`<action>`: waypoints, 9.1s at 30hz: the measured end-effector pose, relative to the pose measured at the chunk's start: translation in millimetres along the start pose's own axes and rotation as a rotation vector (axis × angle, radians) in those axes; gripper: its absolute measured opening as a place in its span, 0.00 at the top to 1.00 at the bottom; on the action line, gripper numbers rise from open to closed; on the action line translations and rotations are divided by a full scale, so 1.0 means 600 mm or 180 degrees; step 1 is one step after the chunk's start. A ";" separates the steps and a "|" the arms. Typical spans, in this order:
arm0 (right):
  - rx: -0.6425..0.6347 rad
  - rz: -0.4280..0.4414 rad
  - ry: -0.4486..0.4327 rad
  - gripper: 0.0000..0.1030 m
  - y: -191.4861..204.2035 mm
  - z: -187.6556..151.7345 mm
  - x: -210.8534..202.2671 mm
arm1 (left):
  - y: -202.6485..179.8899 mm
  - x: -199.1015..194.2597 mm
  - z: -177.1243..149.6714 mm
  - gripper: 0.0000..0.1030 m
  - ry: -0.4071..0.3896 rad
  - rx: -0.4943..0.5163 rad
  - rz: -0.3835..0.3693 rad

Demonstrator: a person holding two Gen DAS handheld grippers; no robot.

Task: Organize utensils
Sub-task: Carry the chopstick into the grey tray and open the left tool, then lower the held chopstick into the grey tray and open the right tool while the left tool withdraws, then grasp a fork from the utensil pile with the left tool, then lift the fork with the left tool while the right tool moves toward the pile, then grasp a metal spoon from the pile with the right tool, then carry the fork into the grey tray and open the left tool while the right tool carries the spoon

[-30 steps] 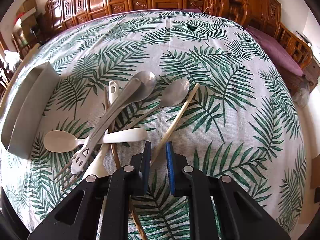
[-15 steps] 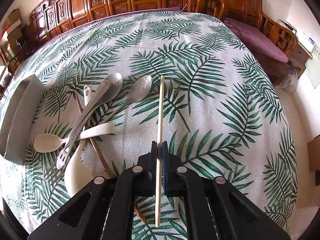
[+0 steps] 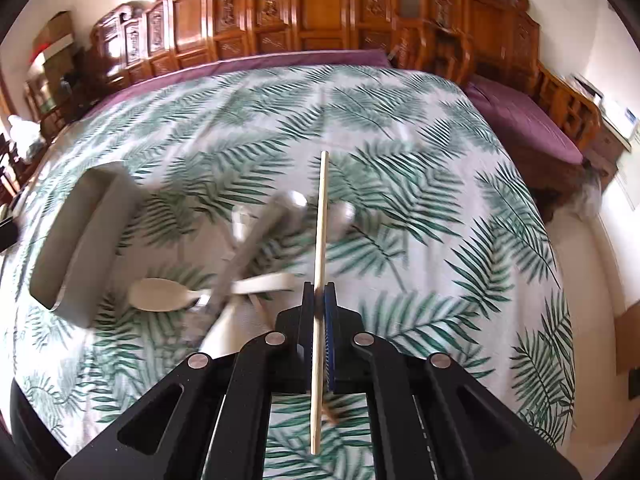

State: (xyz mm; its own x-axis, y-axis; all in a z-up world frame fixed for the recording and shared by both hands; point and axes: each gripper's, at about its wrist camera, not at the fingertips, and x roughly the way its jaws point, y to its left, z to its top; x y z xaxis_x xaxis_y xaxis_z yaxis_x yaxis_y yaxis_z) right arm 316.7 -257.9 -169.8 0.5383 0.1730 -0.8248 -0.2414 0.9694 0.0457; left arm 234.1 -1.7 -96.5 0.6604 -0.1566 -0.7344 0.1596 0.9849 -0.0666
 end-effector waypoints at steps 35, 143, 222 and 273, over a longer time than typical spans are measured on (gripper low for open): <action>-0.0679 0.0740 -0.0180 0.95 0.300 0.040 -0.050 | 0.155 -0.008 -0.018 0.90 -0.0002 -0.0320 0.0196; 0.0036 0.0809 0.0265 0.82 -0.004 -0.087 0.019 | -0.177 0.255 0.028 0.88 0.0830 0.0385 -0.0733; 0.0130 0.0723 0.0219 0.82 0.046 -0.019 0.027 | -0.089 0.122 0.028 0.98 0.0541 0.0242 -0.0746; 0.0236 0.0179 0.0245 0.93 0.097 0.061 0.074 | 0.049 0.007 0.002 0.98 0.0189 -0.0052 -0.0513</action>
State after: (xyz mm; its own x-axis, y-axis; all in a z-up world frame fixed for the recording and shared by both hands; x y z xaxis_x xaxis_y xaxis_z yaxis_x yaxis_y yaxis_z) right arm 356.3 -187.6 -183.2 0.4614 0.2161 -0.8605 -0.2076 0.9692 0.1322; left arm 242.4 26.3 -100.4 0.5827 -0.3086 -0.7518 0.2477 0.9485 -0.1974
